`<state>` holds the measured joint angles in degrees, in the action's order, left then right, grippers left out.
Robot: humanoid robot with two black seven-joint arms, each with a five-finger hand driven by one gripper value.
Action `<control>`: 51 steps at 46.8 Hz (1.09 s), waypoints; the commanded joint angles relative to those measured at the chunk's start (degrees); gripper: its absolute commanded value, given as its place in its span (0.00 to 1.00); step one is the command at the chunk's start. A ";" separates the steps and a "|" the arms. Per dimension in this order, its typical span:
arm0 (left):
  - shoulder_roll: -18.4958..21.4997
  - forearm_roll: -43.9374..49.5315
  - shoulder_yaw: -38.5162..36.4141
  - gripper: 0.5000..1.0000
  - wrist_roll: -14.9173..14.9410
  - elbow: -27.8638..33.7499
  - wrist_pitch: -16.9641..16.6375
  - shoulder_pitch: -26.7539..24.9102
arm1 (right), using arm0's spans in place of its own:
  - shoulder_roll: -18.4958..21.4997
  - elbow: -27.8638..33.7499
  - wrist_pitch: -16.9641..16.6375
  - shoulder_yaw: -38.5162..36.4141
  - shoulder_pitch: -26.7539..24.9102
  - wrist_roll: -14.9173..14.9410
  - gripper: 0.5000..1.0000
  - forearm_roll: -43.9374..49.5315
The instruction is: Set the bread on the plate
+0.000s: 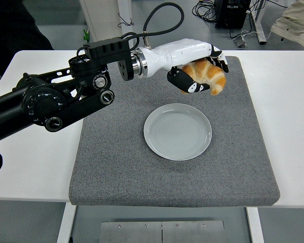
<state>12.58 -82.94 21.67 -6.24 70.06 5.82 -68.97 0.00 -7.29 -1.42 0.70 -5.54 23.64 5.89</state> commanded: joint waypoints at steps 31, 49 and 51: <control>0.34 -3.37 -7.34 0.19 -0.09 -0.71 -6.34 5.25 | 0.00 0.00 0.01 0.00 0.01 0.00 1.00 0.00; 0.86 -3.46 -9.01 0.19 -0.26 -1.50 -8.80 7.54 | 0.00 0.00 -0.07 0.00 0.01 0.00 1.00 0.00; 0.95 -3.46 -9.01 0.19 -0.26 -1.59 -8.98 7.89 | 0.00 0.00 0.01 0.00 0.01 0.00 1.00 0.00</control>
<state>13.46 -86.33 12.68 -6.50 68.59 -2.96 -61.57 0.00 -7.30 -1.43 0.69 -5.54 23.64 5.89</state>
